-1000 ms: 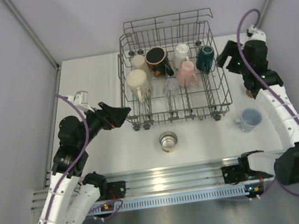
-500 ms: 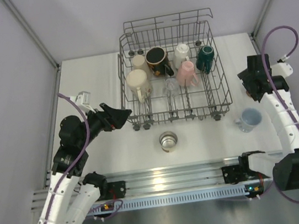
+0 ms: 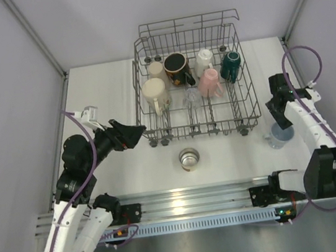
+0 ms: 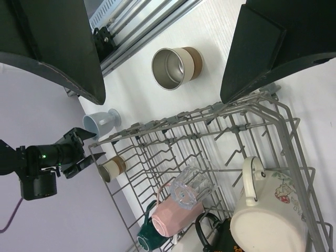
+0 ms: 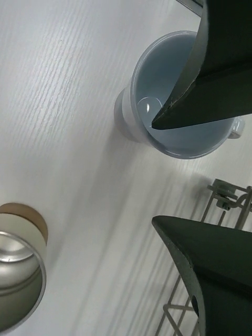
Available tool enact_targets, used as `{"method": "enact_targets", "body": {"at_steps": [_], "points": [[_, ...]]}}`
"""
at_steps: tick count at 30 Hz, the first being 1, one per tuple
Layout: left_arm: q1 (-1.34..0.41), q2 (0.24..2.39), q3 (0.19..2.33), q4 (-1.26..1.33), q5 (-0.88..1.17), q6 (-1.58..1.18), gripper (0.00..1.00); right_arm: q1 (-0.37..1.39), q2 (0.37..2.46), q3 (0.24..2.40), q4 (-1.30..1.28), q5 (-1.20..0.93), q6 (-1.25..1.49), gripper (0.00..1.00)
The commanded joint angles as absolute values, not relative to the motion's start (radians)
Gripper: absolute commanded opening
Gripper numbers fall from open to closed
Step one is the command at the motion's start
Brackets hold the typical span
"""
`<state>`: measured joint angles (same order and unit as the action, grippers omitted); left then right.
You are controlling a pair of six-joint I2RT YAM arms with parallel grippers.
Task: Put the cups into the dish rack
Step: Grab a cup with the right arm
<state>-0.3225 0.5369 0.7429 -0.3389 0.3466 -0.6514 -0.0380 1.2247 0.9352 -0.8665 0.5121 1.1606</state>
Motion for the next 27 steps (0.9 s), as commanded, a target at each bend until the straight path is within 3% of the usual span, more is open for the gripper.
{"method": "enact_targets", "body": {"at_steps": [1,9,11,12,16,27], "points": [[-0.325,0.519,0.785,-0.356,0.331,-0.632,0.96,-0.057,1.262,0.904,-0.813,0.496,1.160,0.67],[-0.325,0.508,0.782,-0.380,0.299,-0.623,0.96,-0.058,1.327,0.842,-0.753,0.474,1.170,0.60],[-0.325,0.512,0.784,-0.380,0.298,-0.623,0.96,-0.060,1.333,0.835,-0.741,0.472,1.169,0.52],[-0.325,0.512,0.782,-0.380,0.298,-0.623,0.96,-0.060,1.336,0.833,-0.735,0.472,1.164,0.47],[-0.325,0.514,0.781,-0.380,0.295,-0.621,0.96,-0.064,1.338,0.825,-0.727,0.465,1.155,0.00],[-0.325,0.517,0.779,-0.379,0.291,-0.630,0.96,-0.067,1.255,0.926,-0.828,0.440,1.127,0.00]]}}
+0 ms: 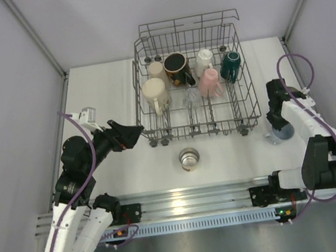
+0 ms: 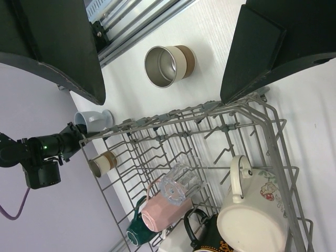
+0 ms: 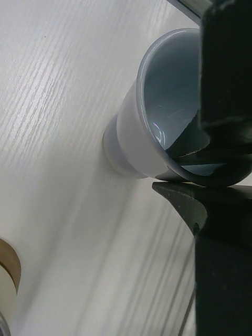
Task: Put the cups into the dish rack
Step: Grab a cup with the right arm, then pass the cup from the right arm to the left
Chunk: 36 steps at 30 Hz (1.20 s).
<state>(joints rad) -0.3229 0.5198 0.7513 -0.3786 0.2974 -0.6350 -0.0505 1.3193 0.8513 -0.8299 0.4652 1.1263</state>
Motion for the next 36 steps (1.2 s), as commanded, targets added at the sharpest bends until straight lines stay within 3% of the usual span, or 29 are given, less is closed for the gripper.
{"method": "enact_targets", "body": {"at_steps": [1,18,27,31,36], "points": [[-0.324,0.515,0.781,-0.379,0.291,-0.630,0.96,-0.067,1.243,0.936,-0.844,0.437,1.126,0.00],[-0.325,0.522,0.805,-0.380,0.311,-0.647,0.95,-0.067,1.062,1.149,-0.930,0.541,1.066,0.00],[-0.325,0.606,0.902,-0.379,0.417,-0.660,0.93,-0.067,0.899,1.158,-0.611,0.496,0.830,0.00],[-0.324,0.653,0.928,-0.328,0.485,-0.690,0.92,-0.066,0.827,1.092,-0.255,0.189,0.640,0.00],[-0.325,0.718,0.930,-0.193,0.623,-0.753,0.91,-0.063,0.827,0.989,0.116,-0.290,0.694,0.00]]}}
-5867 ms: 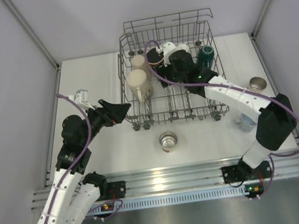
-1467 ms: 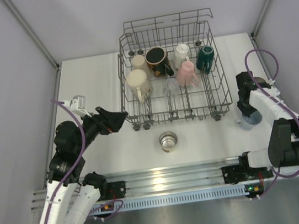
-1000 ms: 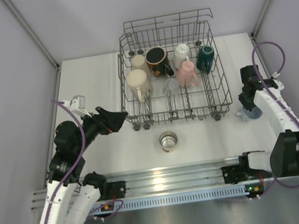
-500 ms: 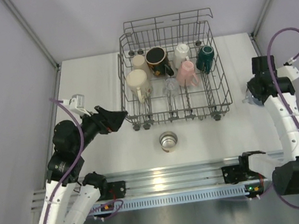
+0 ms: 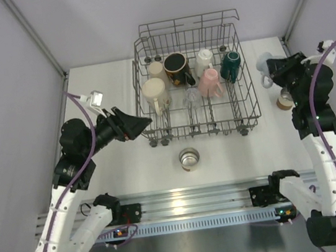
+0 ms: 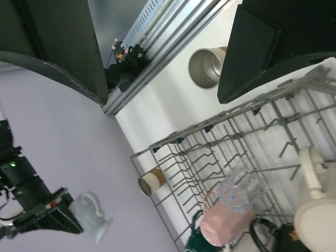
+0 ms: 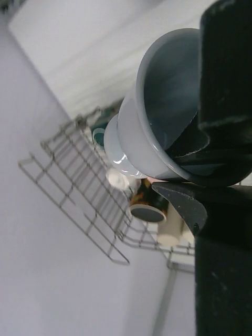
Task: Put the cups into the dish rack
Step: Pass the cup from the right arm to the left
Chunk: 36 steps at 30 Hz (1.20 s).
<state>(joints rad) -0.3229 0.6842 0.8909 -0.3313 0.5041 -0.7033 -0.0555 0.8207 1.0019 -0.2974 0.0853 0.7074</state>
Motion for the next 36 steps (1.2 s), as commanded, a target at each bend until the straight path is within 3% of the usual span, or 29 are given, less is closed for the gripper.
{"method": "enact_targets", "body": {"at_steps": [1,5,12,17,36], "points": [[-0.325,0.730,0.927,-0.134,0.662,-0.774,0.90,-0.060,0.853,0.983,0.182,-0.340,0.727,0.00],[-0.325,0.755,0.905,0.041,0.703,-0.834,0.90,0.000,0.917,0.919,0.486,-0.459,0.882,0.00],[-0.328,0.853,0.913,0.210,0.721,-0.897,0.87,0.383,1.009,0.848,0.948,-0.379,0.922,0.00],[-0.345,0.916,0.920,0.308,0.752,-0.945,0.86,0.486,1.118,0.831,1.225,-0.376,0.976,0.00],[-0.502,1.141,1.016,0.408,0.698,-0.884,0.82,0.577,1.285,0.827,1.427,-0.347,1.011,0.00]]}}
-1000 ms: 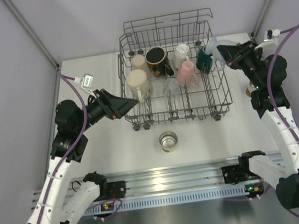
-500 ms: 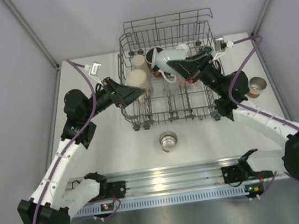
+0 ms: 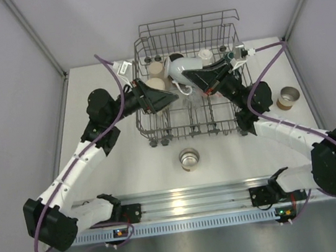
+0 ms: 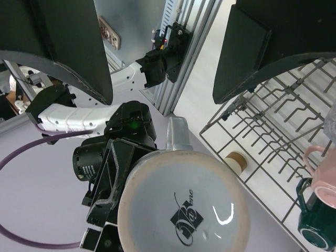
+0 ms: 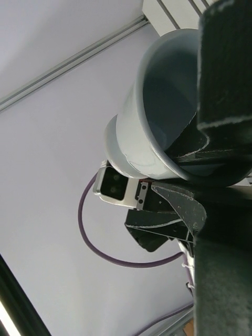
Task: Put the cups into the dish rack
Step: Pass the cup from the right arm to the left
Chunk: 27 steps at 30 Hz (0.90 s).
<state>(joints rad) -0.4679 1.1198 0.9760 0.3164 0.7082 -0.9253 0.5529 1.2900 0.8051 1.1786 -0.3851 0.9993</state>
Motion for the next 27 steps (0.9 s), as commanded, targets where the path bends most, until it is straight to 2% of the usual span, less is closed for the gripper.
{"method": "enact_targets", "body": {"at_steps": [1,7,8,11,17,20,24,25,27], "points": [[-0.509,1.160,1.015,0.419,0.698,-0.877,0.82,0.577,1.296,0.827,1.449,-0.342,1.020,0.00],[-0.560,1.209,1.014,0.512,0.667,-0.853,0.79,0.604,1.348,0.812,1.532,-0.292,1.101,0.00],[-0.566,1.218,1.020,0.518,0.663,-0.853,0.74,0.609,1.354,0.808,1.554,-0.284,1.109,0.00],[-0.574,1.232,1.022,0.543,0.644,-0.854,0.66,0.623,1.373,0.795,1.598,-0.255,1.129,0.00],[-0.575,1.238,0.999,0.543,0.620,-0.857,0.66,0.630,1.400,0.788,1.634,-0.238,1.150,0.00],[-0.577,1.232,0.994,0.543,0.609,-0.853,0.62,0.635,1.413,0.776,1.654,-0.242,1.163,0.00],[-0.575,1.246,1.008,0.543,0.612,-0.864,0.48,0.646,1.440,0.756,1.698,-0.244,1.187,0.00],[-0.577,1.247,1.011,0.543,0.609,-0.867,0.38,0.647,1.445,0.755,1.707,-0.247,1.193,0.00],[-0.575,1.250,1.014,0.543,0.604,-0.874,0.29,0.649,1.450,0.755,1.709,-0.265,1.201,0.00]]}}
